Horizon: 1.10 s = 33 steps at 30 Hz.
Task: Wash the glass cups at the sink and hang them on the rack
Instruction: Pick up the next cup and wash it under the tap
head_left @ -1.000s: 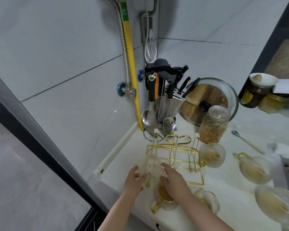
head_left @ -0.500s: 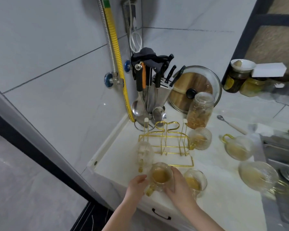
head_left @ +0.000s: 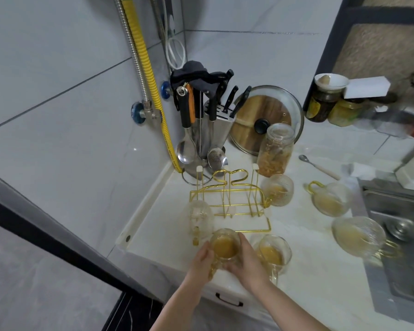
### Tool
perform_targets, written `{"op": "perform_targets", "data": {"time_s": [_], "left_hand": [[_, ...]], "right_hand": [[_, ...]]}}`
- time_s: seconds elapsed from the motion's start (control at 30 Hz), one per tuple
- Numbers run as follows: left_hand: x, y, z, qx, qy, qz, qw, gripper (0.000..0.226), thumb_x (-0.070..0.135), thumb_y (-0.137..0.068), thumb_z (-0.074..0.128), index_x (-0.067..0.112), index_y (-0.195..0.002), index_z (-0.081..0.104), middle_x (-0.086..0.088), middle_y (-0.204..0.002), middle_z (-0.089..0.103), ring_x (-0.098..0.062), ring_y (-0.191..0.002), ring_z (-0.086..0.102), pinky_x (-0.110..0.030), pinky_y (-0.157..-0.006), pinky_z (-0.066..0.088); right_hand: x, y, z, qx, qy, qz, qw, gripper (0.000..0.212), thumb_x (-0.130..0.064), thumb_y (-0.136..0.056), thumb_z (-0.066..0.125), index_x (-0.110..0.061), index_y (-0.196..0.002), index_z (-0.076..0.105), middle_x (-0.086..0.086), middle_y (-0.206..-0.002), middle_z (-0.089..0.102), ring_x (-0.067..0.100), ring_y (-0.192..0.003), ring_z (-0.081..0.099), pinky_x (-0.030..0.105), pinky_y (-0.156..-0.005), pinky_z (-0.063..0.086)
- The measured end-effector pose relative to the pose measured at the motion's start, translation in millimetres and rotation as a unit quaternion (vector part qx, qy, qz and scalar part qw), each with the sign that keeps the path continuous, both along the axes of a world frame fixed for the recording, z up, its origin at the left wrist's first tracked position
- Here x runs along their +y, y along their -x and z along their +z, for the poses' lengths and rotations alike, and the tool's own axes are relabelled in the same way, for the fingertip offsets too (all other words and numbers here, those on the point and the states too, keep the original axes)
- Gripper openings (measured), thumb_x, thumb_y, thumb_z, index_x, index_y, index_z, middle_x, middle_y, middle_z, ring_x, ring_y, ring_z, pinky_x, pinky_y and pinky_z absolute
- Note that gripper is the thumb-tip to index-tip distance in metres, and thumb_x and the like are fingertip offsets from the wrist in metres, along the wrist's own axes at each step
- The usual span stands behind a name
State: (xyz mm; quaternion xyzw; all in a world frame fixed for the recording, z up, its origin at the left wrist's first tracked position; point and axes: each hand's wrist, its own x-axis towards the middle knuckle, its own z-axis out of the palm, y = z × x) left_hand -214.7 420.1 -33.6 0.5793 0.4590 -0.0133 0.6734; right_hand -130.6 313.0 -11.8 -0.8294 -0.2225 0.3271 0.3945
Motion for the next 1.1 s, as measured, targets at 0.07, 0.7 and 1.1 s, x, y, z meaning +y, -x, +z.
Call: {"op": "perform_targets", "data": {"time_s": [0.07,0.7,1.1], "left_hand": [[-2,2,0,-0.009,0.012,0.003,1.000,0.042,0.029,-0.102,0.038,0.030,-0.143,0.035,0.002,-0.133,0.047,-0.018,-0.113,0.050,-0.030,-0.086,0.048],[-47,-11,59,-0.151,-0.078,0.029,0.985,0.023,0.028,-0.096,0.052,0.034,-0.118,0.053,0.007,-0.113,0.062,-0.011,-0.093,0.062,-0.024,-0.067,0.048],[-213,-92,98,-0.205,-0.069,-0.077,0.973,0.034,0.035,-0.092,0.057,0.041,-0.125,0.052,0.006,-0.122,0.062,-0.009,-0.109,0.060,-0.038,-0.099,0.048]], "right_hand": [[-2,-1,-2,0.016,-0.008,-0.003,1.000,0.074,-0.011,-0.077,0.076,-0.022,-0.135,0.031,-0.016,-0.111,0.044,0.001,-0.110,0.042,0.006,-0.088,0.036],[-67,-19,42,-0.031,-0.177,-0.060,0.982,0.089,-0.028,-0.070,0.080,-0.030,-0.143,0.031,-0.015,-0.131,0.041,0.008,-0.128,0.038,0.043,-0.105,0.043],[-246,-91,66,-0.049,-0.217,-0.135,0.966,0.087,-0.019,-0.067,0.085,-0.023,-0.138,0.036,-0.006,-0.135,0.041,0.007,-0.127,0.042,0.032,-0.092,0.054]]}}
